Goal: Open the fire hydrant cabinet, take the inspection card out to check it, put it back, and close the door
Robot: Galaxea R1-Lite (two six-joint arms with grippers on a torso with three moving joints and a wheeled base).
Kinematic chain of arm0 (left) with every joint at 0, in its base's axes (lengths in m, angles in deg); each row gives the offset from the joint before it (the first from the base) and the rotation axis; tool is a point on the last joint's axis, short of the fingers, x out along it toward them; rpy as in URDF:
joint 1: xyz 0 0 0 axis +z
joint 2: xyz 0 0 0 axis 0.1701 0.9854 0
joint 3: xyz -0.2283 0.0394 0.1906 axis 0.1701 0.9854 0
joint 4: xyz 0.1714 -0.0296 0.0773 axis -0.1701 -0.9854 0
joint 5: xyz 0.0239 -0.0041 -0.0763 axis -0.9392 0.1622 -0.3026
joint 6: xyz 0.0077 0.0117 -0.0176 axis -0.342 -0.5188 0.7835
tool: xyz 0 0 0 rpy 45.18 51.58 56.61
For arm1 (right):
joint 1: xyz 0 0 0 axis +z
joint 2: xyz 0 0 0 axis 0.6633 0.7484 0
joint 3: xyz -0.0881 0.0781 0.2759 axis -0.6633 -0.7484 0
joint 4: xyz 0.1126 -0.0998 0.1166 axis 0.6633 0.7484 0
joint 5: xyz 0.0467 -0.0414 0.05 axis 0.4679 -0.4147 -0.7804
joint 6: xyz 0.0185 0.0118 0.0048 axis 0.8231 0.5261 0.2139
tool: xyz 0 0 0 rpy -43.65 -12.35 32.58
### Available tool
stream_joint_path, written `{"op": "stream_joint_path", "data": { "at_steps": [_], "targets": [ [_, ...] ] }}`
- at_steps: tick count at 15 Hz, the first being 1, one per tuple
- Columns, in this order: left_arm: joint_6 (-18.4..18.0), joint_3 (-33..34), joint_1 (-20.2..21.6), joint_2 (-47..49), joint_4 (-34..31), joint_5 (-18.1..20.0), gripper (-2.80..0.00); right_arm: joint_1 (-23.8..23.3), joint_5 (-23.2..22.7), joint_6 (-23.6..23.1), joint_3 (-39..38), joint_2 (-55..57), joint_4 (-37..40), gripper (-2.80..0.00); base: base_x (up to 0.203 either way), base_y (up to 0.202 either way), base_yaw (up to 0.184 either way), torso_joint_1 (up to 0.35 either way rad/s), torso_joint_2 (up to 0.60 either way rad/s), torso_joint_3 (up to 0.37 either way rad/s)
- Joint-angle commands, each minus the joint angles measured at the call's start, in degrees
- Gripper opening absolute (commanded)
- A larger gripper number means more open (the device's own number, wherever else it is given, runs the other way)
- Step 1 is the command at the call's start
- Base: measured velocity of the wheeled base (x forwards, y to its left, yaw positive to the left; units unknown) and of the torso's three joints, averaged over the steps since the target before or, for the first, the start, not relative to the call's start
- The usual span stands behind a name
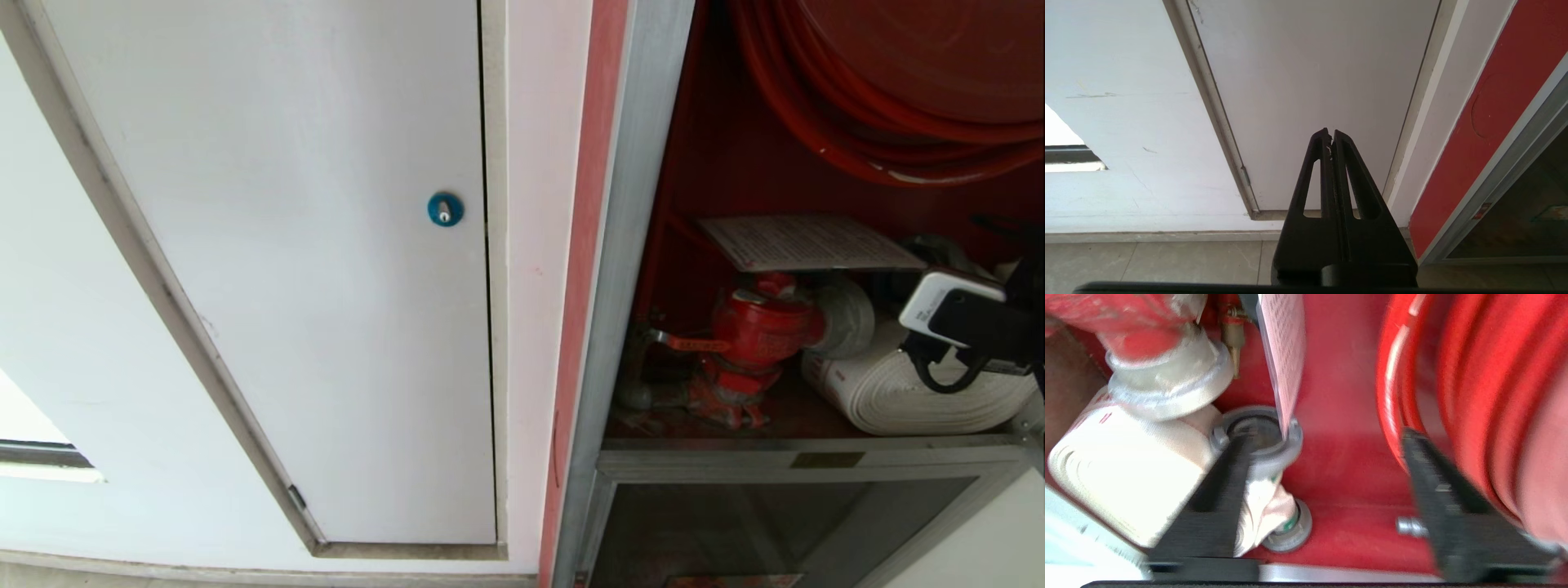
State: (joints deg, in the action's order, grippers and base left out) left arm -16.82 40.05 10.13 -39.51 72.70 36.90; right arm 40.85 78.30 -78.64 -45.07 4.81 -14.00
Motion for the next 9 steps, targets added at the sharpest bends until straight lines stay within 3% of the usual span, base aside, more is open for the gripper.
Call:
{"op": "stream_joint_path", "data": {
  "at_steps": [1,6,9],
  "targets": [
    [0.00,0.00,0.02,0.07,-0.02,0.00,-2.80,0.02,0.00,-0.51,-1.75,-5.37,0.54,-2.80,0.000,0.000,0.000,0.000,0.00,0.000],
    [0.00,0.00,0.02,0.07,-0.06,0.00,-2.80,0.03,0.05,0.74,-2.44,-21.16,16.10,-2.80,0.000,0.000,0.000,0.000,0.00,0.000],
    [0.00,0.00,0.02,0.07,-0.06,0.00,-2.80,1.97,-0.36,14.99,-2.17,-23.25,18.16,-2.80,0.000,0.000,0.000,0.000,0.00,0.000]
  ]
}}
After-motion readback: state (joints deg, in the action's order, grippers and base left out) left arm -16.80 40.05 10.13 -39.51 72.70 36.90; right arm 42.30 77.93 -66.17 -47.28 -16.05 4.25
